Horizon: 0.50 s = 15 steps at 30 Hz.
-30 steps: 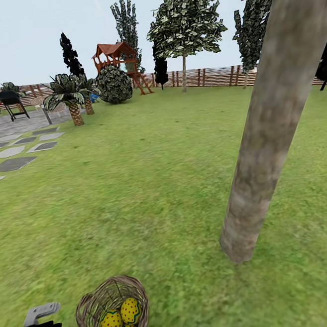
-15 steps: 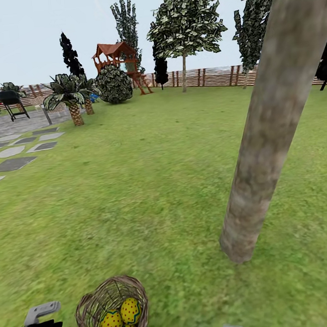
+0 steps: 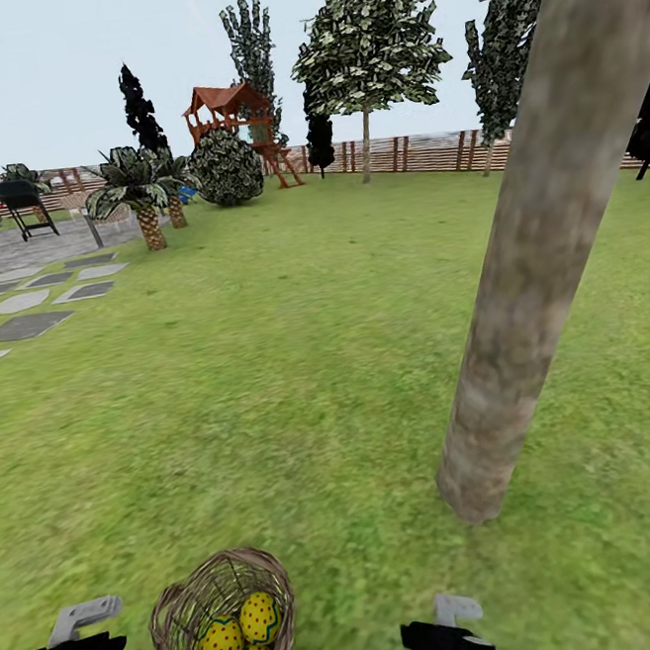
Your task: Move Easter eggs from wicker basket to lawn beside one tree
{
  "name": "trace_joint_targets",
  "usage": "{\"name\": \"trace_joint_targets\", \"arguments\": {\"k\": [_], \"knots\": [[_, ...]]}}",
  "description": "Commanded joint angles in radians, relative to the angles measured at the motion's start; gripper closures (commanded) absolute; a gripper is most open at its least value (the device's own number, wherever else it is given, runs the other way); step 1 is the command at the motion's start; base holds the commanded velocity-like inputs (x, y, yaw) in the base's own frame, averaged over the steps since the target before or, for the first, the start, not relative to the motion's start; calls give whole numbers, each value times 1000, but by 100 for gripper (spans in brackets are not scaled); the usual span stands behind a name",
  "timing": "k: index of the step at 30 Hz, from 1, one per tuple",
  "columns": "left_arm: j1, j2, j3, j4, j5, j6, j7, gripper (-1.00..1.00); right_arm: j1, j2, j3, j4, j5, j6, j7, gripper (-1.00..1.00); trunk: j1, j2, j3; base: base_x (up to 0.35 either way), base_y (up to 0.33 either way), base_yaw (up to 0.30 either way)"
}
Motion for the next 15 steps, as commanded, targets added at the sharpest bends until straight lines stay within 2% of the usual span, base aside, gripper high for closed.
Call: {"name": "trace_joint_targets", "arguments": {"k": [1, 13, 15], "knots": [[-1, 0, 0, -1, 10, 5, 6, -100, -1, 1, -2, -11, -11, 18, -4, -100, 0, -1, -1, 0, 0, 0], [-1, 0, 0, 0, 10, 4, 10, -100, 1, 1, -1, -25, -16, 27, 0, -100, 0, -1, -1, 0, 0, 0], [-1, 0, 0, -1, 10, 4, 9, -100, 4, 2, 1, -58, -16, 26, 2, -100, 0, -1, -1, 0, 0, 0]]}}
